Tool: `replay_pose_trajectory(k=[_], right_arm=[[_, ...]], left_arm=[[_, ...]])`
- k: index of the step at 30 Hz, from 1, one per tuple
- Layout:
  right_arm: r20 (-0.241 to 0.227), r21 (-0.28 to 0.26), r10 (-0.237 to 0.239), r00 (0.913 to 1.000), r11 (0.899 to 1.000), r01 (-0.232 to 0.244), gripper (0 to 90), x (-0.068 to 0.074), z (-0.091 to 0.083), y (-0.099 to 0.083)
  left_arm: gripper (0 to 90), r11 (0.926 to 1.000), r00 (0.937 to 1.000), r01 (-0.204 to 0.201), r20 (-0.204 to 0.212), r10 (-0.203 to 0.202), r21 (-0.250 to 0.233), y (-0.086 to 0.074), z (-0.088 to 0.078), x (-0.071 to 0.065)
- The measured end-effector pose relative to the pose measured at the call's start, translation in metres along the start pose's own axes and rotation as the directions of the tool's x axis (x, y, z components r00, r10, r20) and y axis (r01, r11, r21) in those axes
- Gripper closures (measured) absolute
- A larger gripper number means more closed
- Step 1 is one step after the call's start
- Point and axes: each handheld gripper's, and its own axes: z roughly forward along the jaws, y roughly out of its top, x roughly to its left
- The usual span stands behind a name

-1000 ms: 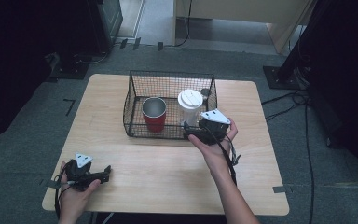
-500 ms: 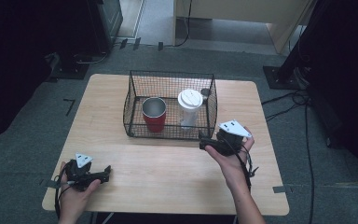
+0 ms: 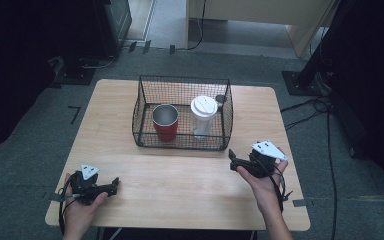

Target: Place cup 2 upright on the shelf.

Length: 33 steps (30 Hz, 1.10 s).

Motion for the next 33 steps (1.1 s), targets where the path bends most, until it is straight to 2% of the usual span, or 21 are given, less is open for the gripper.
replay_pose_trajectory(k=[18, 33], right_arm=[[0.044, 0.056, 0.023, 0.9988, 0.998, -0.026, 0.0, -0.038, -0.010, -0.039], [0.119, 0.132, 0.058, 0.9912, 0.989, -0.074, 0.0, -0.077, -0.017, -0.074]], left_arm=[[0.1, 1.0000, 1.0000, -0.001, 0.000, 0.001, 0.001, 0.000, 0.000, 0.000], [0.0, 1.0000, 1.0000, 0.000, 0.000, 0.000, 0.001, 0.000, 0.000, 0.000]])
